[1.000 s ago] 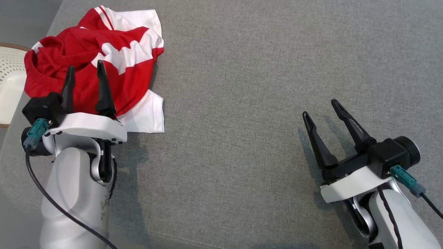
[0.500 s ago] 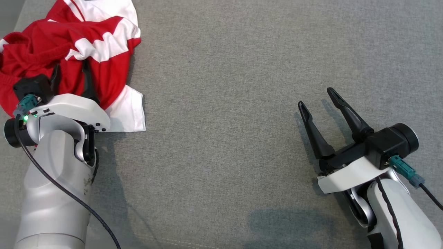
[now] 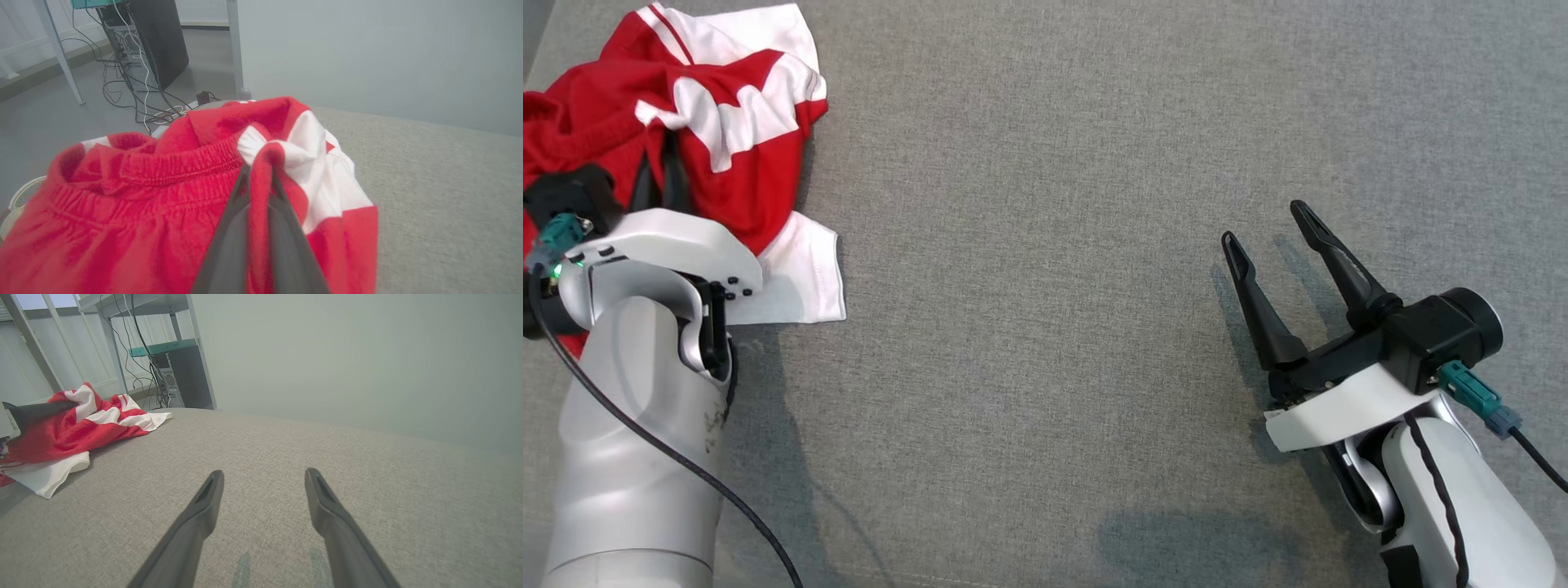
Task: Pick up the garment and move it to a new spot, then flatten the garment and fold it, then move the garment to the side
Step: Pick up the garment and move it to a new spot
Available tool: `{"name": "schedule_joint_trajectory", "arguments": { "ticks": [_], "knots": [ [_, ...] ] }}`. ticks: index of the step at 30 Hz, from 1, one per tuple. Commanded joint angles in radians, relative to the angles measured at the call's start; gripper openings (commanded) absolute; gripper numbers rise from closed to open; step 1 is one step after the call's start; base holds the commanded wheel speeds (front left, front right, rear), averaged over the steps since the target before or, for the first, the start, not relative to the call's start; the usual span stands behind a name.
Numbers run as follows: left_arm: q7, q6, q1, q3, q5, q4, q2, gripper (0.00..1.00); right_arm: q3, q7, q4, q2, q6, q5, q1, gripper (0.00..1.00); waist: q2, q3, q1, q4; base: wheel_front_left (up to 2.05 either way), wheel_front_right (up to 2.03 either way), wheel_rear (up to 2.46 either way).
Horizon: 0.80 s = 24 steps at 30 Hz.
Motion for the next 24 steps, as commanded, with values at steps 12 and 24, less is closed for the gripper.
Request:
{"name": "schedule_joint_trajectory", "arguments": {
  "ticks": [12,24],
  "knots": [
    [-0.005,-0.011,0.105,0.069,0.032,-0.319,0.029,0.00,0.015,-0.013,-0.012,0.041,0.001,0.020,0.008,1.00,0.0000,-0.073,0.0000,-0.022,0.00,0.00,0.00],
    [-0.005,-0.067,0.166,0.043,0.068,-0.546,0.006,0.00,-0.013,-0.013,-0.014,0.076,0.001,0.031,0.040,1.00,0.0000,-0.176,0.0000,-0.092,0.00,0.00,0.00]
  ]
}}
